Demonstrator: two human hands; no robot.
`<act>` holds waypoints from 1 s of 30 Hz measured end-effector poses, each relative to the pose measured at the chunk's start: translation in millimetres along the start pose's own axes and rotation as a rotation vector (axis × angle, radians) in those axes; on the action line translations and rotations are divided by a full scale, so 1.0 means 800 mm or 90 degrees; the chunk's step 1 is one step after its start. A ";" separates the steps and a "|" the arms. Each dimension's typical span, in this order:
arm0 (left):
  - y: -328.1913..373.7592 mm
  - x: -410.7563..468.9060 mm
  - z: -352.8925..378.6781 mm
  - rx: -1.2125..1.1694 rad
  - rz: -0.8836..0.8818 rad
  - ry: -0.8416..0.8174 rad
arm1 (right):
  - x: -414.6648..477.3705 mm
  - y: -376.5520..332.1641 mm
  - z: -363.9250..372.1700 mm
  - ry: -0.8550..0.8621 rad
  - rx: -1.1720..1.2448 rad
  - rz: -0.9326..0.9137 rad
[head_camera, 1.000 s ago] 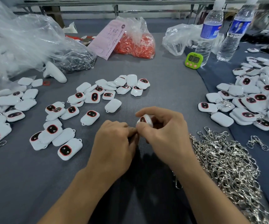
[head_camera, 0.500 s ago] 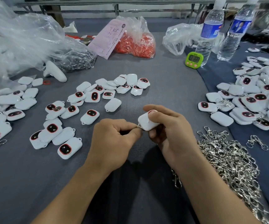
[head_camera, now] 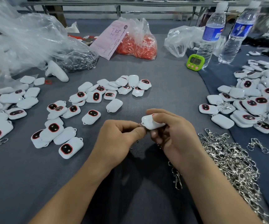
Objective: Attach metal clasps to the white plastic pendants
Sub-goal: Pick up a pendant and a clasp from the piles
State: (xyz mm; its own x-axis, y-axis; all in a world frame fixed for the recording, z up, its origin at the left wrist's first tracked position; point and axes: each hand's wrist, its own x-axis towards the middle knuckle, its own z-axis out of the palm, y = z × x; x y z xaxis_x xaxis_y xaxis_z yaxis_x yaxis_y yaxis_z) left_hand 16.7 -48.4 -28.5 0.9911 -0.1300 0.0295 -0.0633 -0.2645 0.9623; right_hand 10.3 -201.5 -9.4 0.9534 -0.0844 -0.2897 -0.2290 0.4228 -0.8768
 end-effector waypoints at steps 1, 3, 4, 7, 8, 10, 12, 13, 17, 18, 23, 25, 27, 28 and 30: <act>0.002 0.000 -0.001 -0.040 -0.018 -0.017 | -0.001 0.001 0.001 -0.008 0.013 0.013; 0.004 0.000 -0.003 -0.048 -0.019 -0.008 | -0.001 0.004 0.005 -0.012 0.021 0.014; 0.004 -0.002 -0.004 -0.014 -0.005 0.017 | 0.000 0.005 0.007 -0.007 0.011 -0.004; 0.003 -0.008 -0.004 0.288 0.065 0.109 | -0.007 0.015 0.013 0.048 -0.237 -0.206; 0.002 -0.010 -0.003 0.462 0.094 0.136 | -0.011 0.021 0.016 0.051 -0.394 -0.306; 0.001 -0.013 -0.003 0.673 0.133 0.153 | -0.021 0.036 0.025 0.020 -0.598 -0.430; -0.002 -0.013 -0.005 0.706 0.175 0.155 | -0.022 0.038 0.028 0.021 -0.577 -0.417; -0.004 -0.012 -0.006 0.681 0.187 0.176 | -0.018 0.036 0.027 0.030 -0.538 -0.380; -0.004 -0.010 -0.001 0.559 0.141 0.229 | -0.002 0.021 0.008 0.048 -0.494 -0.219; -0.003 -0.009 -0.001 0.526 0.125 0.240 | 0.000 0.016 0.003 0.039 -0.463 -0.186; -0.006 -0.002 -0.004 0.451 0.075 0.278 | 0.011 -0.016 -0.023 0.025 -0.070 -0.075; -0.008 -0.002 -0.006 0.451 0.066 0.265 | 0.012 -0.030 -0.040 0.021 0.304 -0.084; -0.008 -0.002 -0.007 0.462 0.077 0.261 | 0.012 -0.038 -0.059 0.031 0.468 -0.122; -0.008 -0.002 -0.006 0.479 0.091 0.265 | 0.012 -0.038 -0.061 0.046 0.430 -0.133; -0.011 0.000 -0.006 0.523 0.121 0.292 | 0.015 -0.031 -0.053 0.084 0.262 -0.142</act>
State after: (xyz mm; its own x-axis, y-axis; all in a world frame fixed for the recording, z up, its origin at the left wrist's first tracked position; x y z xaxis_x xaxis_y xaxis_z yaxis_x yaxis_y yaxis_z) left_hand 17.5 -41.3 -35.7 0.8940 0.1009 0.4366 -0.1172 -0.8877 0.4452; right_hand 19.0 -251.4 -7.1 0.9315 -0.3157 -0.1807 0.1006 0.7008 -0.7062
